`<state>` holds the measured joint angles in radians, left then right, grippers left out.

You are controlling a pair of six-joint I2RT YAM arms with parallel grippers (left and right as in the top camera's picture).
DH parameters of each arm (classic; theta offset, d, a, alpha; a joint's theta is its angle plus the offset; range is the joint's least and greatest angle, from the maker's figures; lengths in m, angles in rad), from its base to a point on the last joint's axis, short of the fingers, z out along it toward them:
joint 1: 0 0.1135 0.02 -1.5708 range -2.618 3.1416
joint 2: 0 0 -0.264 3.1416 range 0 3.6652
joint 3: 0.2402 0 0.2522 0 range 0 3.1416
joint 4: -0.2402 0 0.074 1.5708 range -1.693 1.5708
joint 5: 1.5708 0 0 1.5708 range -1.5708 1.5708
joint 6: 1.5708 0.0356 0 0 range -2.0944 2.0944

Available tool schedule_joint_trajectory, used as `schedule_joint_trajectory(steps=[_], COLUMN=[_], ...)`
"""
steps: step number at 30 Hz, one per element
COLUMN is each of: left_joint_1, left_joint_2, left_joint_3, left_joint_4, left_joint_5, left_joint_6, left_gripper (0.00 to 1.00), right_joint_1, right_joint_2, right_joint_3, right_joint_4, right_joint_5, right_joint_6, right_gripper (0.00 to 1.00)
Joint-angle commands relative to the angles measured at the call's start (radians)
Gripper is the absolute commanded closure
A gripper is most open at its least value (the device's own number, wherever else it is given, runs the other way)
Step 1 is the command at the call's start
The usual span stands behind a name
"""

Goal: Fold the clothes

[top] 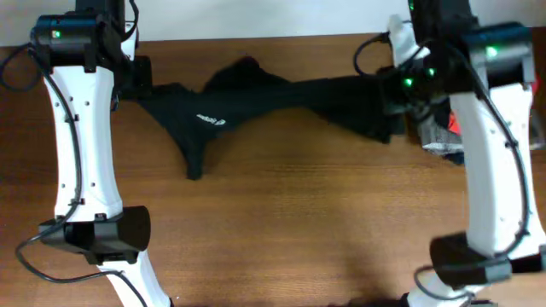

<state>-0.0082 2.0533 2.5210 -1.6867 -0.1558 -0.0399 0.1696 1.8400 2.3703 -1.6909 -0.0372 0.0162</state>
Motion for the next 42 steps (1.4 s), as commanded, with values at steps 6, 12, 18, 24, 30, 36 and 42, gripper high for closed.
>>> schedule_joint_trajectory(steps=[6,12,18,24,30,36,42], left_joint_1=[0.041,0.072,0.097,0.097,0.097,0.097,0.097], left_joint_2=[-0.019,-0.043,-0.043,-0.04,-0.04,-0.042,-0.049], left_joint_3=[-0.109,-0.114,-0.114,-0.108,-0.062,-0.005,0.012], left_joint_4=[-0.001,0.122,0.569,0.89,0.989,0.946,0.793], left_joint_5=[-0.023,-0.018,0.067,0.062,0.043,0.024,0.025], left_joint_6=[-0.028,-0.028,-0.028,-0.016,0.031,0.103,0.113], left_gripper=[0.99,0.99,0.99,0.99,0.99,0.99,0.99], right_joint_1=[-0.019,-0.021,-0.021,-0.021,-0.021,-0.028,-0.028], right_joint_2=[-0.099,-0.1,-0.055,-0.033,-0.032,-0.032,-0.032], right_joint_3=[-0.396,-0.41,-0.41,-0.397,-0.379,-0.378,-0.378], right_joint_4=[0.141,0.348,0.839,1.143,1.284,1.22,1.041], right_joint_5=[0.024,0.016,0.016,0.019,0.015,0.015,-0.005], right_joint_6=[0.067,0.007,-0.052,-0.089,-0.144,-0.143,-0.138], right_gripper=[0.96,0.96,0.96,0.96,0.96,0.96,0.96])
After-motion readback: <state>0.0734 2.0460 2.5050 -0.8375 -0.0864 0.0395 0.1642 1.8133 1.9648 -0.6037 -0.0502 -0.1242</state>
